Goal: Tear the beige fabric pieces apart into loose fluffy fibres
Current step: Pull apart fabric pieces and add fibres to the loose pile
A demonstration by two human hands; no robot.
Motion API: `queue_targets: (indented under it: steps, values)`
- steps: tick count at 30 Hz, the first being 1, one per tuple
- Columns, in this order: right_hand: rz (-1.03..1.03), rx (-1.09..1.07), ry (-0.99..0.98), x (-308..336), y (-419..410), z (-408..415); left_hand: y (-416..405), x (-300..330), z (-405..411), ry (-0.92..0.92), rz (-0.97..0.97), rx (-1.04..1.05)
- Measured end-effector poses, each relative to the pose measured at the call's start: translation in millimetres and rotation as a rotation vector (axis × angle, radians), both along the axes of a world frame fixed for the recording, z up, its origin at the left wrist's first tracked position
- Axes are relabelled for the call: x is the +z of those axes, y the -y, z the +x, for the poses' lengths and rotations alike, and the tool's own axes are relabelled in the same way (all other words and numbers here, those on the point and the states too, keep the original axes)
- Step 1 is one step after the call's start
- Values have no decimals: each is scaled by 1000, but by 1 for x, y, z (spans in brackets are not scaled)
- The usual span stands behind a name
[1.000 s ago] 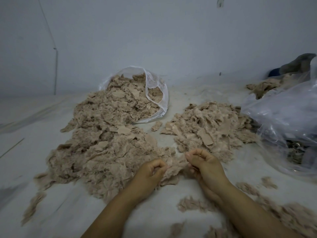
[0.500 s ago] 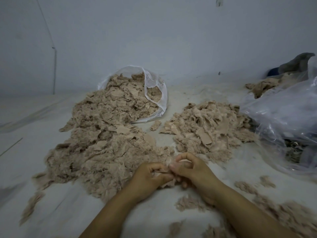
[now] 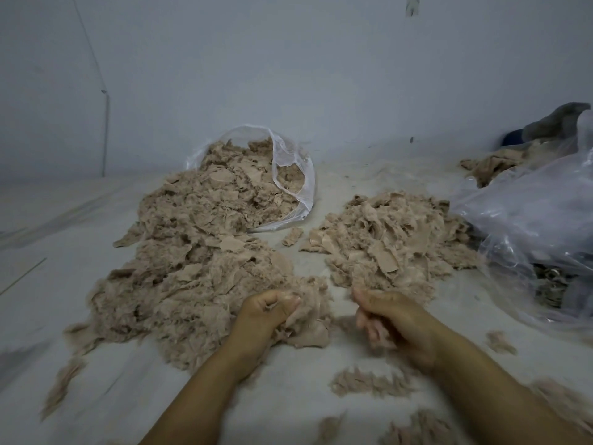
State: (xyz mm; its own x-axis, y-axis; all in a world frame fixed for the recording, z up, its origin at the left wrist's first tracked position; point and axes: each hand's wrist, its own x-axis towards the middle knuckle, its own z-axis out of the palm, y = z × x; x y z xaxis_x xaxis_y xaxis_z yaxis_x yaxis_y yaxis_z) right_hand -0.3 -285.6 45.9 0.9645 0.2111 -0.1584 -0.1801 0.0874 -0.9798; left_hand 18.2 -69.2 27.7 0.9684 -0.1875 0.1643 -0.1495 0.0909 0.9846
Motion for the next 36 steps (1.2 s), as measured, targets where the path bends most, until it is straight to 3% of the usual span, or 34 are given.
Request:
queue_targets:
  steps: [2,5,8,15,18,20,23,25,27,29,31,34,36]
  values:
    - [-174,15,53,0,-4,-3,2,-2,-1,59,117,-16]
    - [-184,15,147,-2,-21,-8,7,-4,-6,63,246,-91]
    - [-101,5,223,-8,-33,-8,8,-4,-5,65,294,-128]
    - [179,-490,169,-4,-14,9,2,-3,2,104,311,70]
    - [431,-399,71,-4,-10,12,0,-3,4,126,292,159]
    - [214,-272,59,-9,-17,6,3,-5,4,103,264,190]
    - [-601,-138,232,-21,-33,0,5,-8,6,75,180,265]
    - [-990,-60,384,-23,-42,1,2,-8,7,105,175,238]
    - [-1068,-2,443,-23,-47,2,-2,-9,8,200,381,163]
    - [-1025,0,452,-25,-43,5,-8,-14,11,285,746,132]
    - [-971,-8,446,-25,-35,7,-14,-17,15,296,946,174]
    - [-950,-9,453,-26,-28,7,-19,-14,16,345,1056,294]
    - [-967,30,486,-25,-26,6,-19,-10,11,529,1000,262]
